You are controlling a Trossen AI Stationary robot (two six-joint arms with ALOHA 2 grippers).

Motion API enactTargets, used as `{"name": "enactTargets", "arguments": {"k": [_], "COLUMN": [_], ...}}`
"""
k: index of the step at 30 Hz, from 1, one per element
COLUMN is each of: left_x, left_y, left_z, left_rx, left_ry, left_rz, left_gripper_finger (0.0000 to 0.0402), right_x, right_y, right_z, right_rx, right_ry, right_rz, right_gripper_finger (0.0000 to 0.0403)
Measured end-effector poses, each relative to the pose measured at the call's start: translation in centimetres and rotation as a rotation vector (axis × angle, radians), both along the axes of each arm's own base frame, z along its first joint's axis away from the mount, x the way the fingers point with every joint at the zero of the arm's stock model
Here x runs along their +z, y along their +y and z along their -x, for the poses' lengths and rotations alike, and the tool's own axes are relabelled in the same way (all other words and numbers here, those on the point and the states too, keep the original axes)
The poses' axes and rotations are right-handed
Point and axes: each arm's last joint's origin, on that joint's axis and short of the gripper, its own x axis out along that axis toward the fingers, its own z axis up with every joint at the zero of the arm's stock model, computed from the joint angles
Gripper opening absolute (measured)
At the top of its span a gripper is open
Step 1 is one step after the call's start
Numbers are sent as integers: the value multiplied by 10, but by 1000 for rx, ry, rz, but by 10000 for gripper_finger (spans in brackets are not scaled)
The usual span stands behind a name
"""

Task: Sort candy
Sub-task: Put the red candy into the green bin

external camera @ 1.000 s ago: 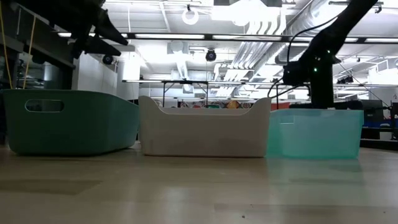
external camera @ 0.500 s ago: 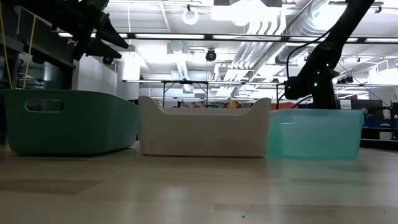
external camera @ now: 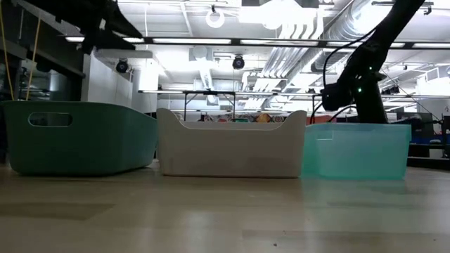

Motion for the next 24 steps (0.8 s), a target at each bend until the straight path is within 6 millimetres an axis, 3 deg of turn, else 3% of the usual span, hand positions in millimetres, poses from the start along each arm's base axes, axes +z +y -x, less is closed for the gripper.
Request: {"name": "enactTargets", "arguments": {"k": [6, 12, 19, 24], "left_x": [9, 11, 4, -5], "left_y": [-1, -3, -6, -7], "left_z": [13, 17, 13, 8], "left_rx": [21, -6, -155, -200], "left_ry": [-40, -63, -49, -120], "left_rz": [-53, -51, -31, 55], "left_gripper_finger": [197, 197, 197, 197], "right_x": [29, 77, 129, 149], "right_y": [17, 38, 62, 86], "right_z": [-8, -17, -52, -89], "right_rx": [62, 173, 616, 937], "right_ry": [-53, -171, -455, -667], "right_rz": [110, 348, 671, 821], "right_gripper_finger": [3, 2, 1, 0]}}
